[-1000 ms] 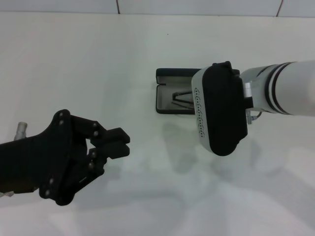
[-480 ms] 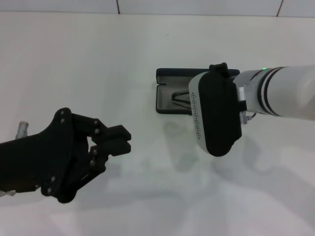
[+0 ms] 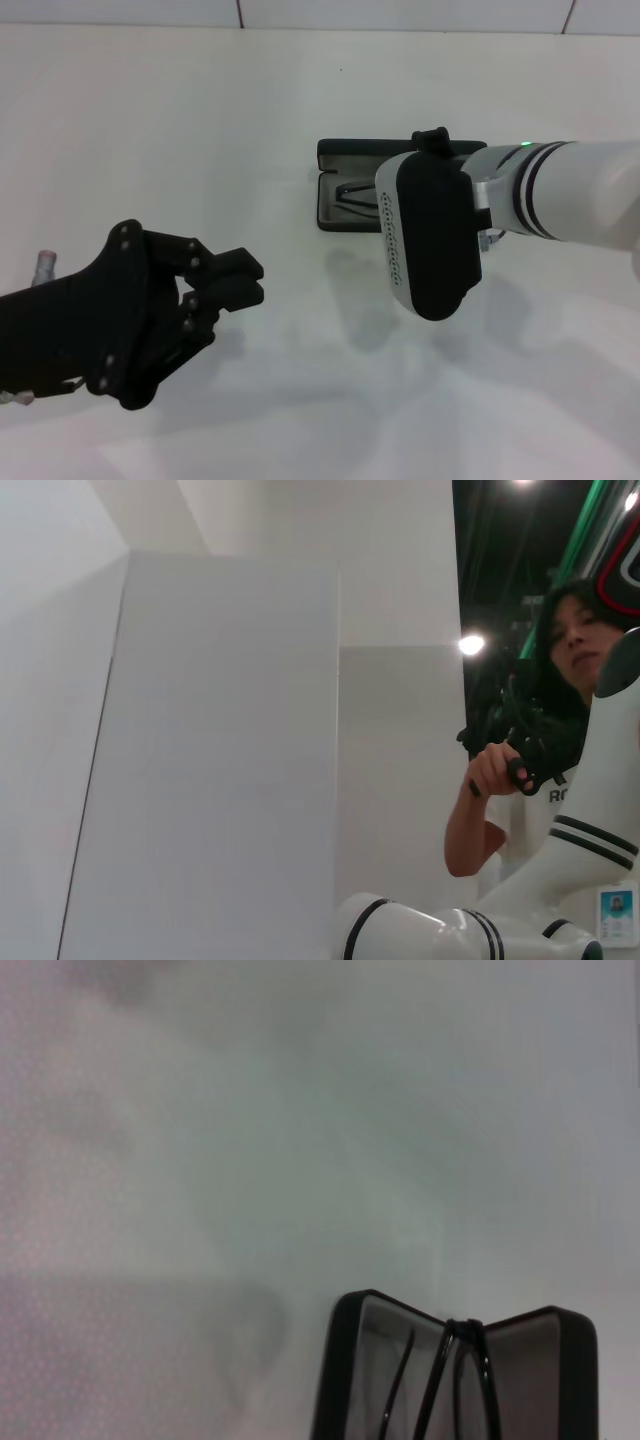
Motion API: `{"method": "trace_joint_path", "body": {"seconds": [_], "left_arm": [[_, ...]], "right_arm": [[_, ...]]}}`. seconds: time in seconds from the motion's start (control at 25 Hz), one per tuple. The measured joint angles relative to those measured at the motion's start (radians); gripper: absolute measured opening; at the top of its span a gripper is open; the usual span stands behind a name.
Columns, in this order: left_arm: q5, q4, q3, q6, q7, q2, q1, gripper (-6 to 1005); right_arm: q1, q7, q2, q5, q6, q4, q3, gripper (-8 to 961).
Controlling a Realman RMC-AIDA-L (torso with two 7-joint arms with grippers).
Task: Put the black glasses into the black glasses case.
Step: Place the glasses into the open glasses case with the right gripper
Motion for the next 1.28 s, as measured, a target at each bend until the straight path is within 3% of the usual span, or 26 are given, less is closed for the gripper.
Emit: {"method": "trace_joint_path", "body": {"seconds": [0.44, 1.28], "left_arm": [[0.003, -0.001, -0.001, 0.000, 0.008, -0.008, -0.001, 98], [0.003, -0.002, -0.002, 0.000, 0.008, -0.008, -0.008, 98]], "right_arm": [[0.036, 0.027, 0.000, -0.001, 0.028, 0.071, 0.008, 52], [0.038, 0.044, 0.000, -0.017, 0.068, 0.089, 0.007, 63]]}}
